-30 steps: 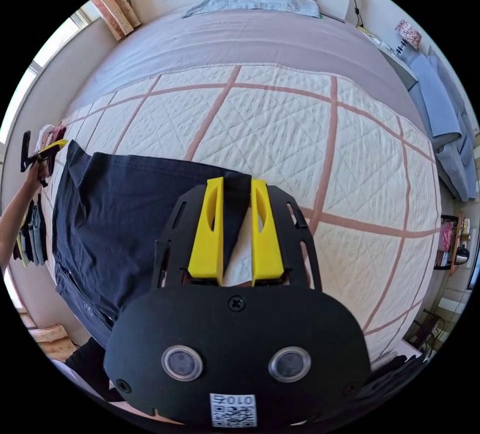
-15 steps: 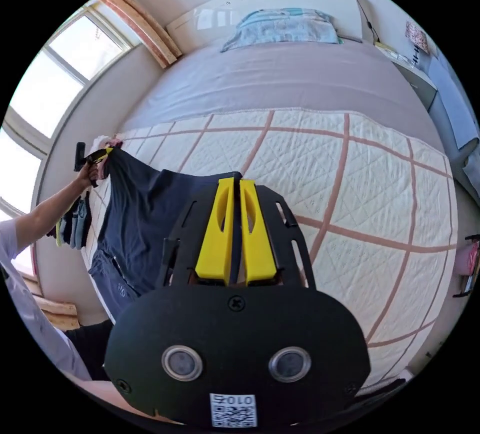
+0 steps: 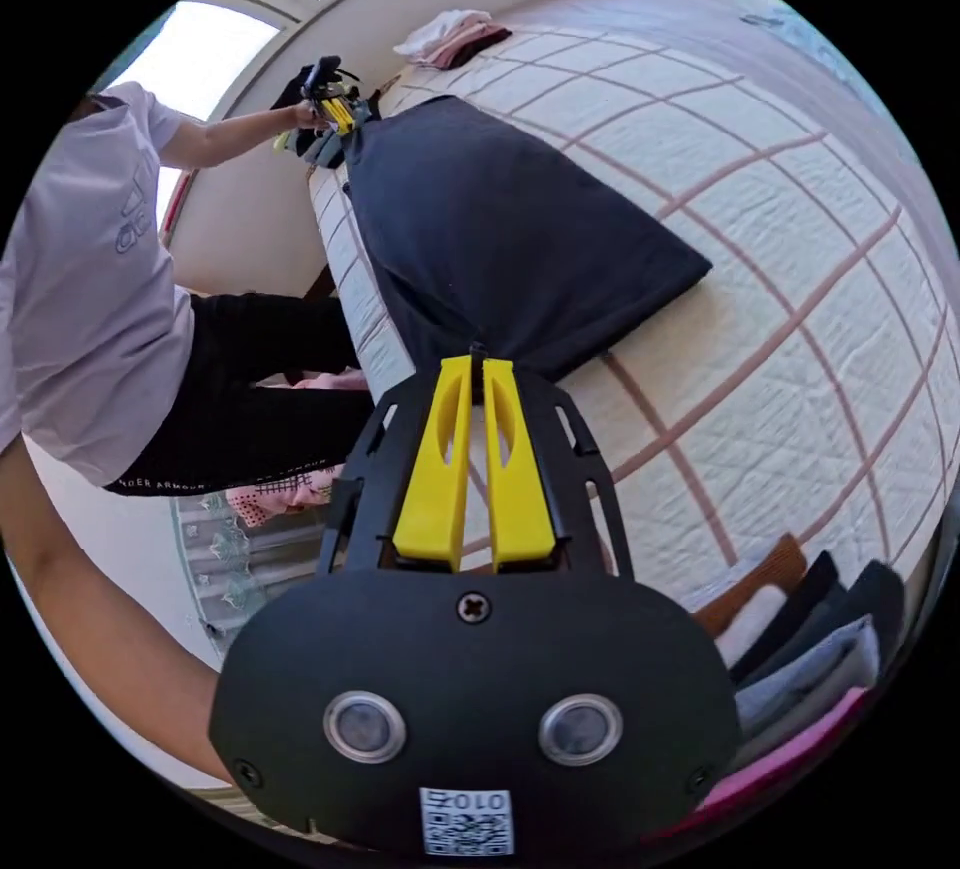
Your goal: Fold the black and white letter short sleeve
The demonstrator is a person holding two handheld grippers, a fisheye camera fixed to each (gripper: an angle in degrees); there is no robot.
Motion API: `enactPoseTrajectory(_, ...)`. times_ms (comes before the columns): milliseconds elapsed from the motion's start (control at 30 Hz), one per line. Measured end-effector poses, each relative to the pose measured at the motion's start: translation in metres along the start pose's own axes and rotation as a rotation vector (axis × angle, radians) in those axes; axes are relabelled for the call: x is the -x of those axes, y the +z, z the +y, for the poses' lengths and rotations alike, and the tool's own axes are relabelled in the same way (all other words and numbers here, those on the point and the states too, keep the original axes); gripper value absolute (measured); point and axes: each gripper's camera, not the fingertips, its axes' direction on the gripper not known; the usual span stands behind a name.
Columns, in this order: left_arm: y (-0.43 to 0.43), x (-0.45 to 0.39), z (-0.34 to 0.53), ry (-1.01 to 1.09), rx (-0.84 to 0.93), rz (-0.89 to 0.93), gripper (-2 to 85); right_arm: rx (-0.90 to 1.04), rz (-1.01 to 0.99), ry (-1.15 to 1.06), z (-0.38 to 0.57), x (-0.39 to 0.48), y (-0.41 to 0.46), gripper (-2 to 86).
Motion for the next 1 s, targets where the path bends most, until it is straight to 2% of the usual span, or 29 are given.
enactPoseTrajectory(133,0.044,-0.018,0.020,-0.093,0.110,-0.045,-0.2,0.070,0.006,0.040,0.002,0.006,0.040,3.9)
enactPoseTrajectory(300,0.036,-0.052,0.016,-0.048,0.122,-0.151,-0.2,0.065,0.061,0.010,0.001,0.025,0.033,3.6)
enactPoseTrajectory(467,0.039,-0.091,0.007,0.019,0.185,-0.353,-0.1,0.066,0.167,0.016,0.001,0.039,0.047,3.2)
enactPoseTrajectory(733,0.064,-0.128,0.013,0.022,0.214,-0.443,0.4,0.036,0.206,0.129,0.008,0.035,0.094,2.8)
enactPoseTrajectory(900,0.075,-0.149,0.017,0.021,0.317,-0.498,2.5,0.151,0.205,0.162,0.019,0.040,0.112,3.4)
enactPoseTrajectory(1000,0.072,-0.163,0.029,0.010,0.323,-0.507,3.2,0.135,0.200,0.234,0.027,0.047,0.105,3.0)
